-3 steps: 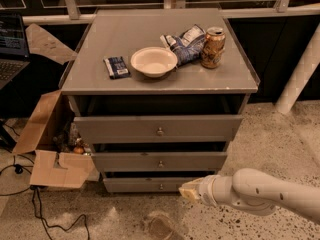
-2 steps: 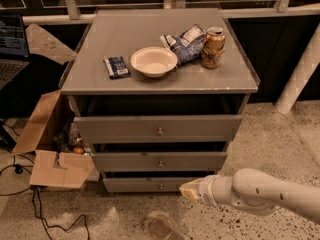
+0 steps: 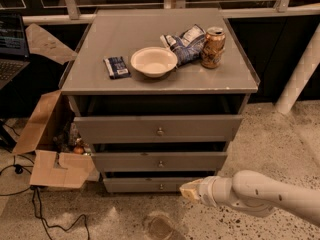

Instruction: Open bottom drawer

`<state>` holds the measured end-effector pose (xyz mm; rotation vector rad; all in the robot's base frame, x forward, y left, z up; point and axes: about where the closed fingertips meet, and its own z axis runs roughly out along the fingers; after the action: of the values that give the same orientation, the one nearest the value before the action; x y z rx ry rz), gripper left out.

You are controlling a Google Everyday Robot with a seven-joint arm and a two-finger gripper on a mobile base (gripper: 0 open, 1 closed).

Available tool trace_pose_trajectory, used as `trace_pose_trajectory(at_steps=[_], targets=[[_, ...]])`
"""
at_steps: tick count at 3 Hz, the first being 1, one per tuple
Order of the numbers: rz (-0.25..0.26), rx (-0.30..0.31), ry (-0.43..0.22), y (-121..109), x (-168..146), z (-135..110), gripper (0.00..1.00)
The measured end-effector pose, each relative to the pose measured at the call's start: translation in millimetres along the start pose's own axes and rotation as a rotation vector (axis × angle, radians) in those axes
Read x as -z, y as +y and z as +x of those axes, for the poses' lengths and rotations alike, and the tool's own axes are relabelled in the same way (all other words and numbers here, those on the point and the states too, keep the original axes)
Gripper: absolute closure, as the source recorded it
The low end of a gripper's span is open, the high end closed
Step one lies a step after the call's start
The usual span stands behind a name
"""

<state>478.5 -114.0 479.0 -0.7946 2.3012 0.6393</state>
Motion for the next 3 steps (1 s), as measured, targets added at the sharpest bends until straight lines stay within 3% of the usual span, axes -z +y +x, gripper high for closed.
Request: trace_pose_trajectory(at_steps=[1, 3], targets=[[-0.007, 0.025, -0.031, -23.0, -11.3, 17.1, 1.0], [0.014, -0.028, -0.067, -88.1, -41.9, 71.1, 1.0]])
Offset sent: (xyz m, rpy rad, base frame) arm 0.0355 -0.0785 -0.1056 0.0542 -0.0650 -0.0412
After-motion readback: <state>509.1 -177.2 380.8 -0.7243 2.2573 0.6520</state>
